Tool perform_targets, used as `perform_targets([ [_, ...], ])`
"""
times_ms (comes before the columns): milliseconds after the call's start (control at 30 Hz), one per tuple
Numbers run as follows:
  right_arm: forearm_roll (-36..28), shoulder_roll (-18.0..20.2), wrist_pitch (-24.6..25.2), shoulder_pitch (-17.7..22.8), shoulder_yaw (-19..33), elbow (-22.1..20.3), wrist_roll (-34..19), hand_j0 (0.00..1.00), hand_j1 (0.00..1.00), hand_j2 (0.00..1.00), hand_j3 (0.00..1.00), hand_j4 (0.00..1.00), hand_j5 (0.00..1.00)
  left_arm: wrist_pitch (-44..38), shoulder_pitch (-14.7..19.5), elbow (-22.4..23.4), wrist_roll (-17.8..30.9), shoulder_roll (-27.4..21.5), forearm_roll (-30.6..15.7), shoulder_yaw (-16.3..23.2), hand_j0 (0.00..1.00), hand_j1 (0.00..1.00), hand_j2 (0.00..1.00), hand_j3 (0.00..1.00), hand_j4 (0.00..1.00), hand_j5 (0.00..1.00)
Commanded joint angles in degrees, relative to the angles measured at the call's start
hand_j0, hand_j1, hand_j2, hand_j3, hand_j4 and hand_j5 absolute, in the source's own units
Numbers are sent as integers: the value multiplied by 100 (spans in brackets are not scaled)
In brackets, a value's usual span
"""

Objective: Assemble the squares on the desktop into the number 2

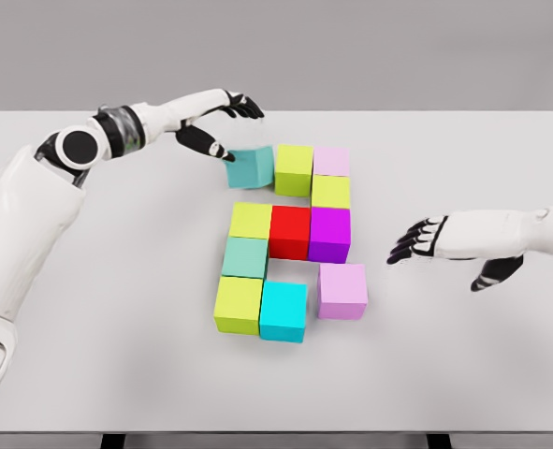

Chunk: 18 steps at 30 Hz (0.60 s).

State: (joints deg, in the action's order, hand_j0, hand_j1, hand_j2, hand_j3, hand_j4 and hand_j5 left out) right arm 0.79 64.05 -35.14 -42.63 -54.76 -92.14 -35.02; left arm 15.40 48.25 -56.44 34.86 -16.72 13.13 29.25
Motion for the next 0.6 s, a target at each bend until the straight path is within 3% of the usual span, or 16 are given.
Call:
perform_targets([
  [0,-1264,20,14,0,27,636,2,100,100,100,100,100,100,-20,0,1,-5,-15,-56,-51,100,100,100,100,100,100],
  [100,-2380,99,14,158,-157,619,2,100,100,100,100,100,100,-2,-9,-16,-5,-15,-56,-42,100,100,100,100,100,100],
  [200,-3084,82,14,167,-219,592,2,100,100,100,100,100,100,50,-9,-25,-5,-59,-74,-42,100,100,100,100,100,100],
  [567,-3164,-191,14,308,-368,390,2,100,100,100,100,100,100,569,-70,-60,14,-253,-39,72,100,100,100,100,100,100],
])
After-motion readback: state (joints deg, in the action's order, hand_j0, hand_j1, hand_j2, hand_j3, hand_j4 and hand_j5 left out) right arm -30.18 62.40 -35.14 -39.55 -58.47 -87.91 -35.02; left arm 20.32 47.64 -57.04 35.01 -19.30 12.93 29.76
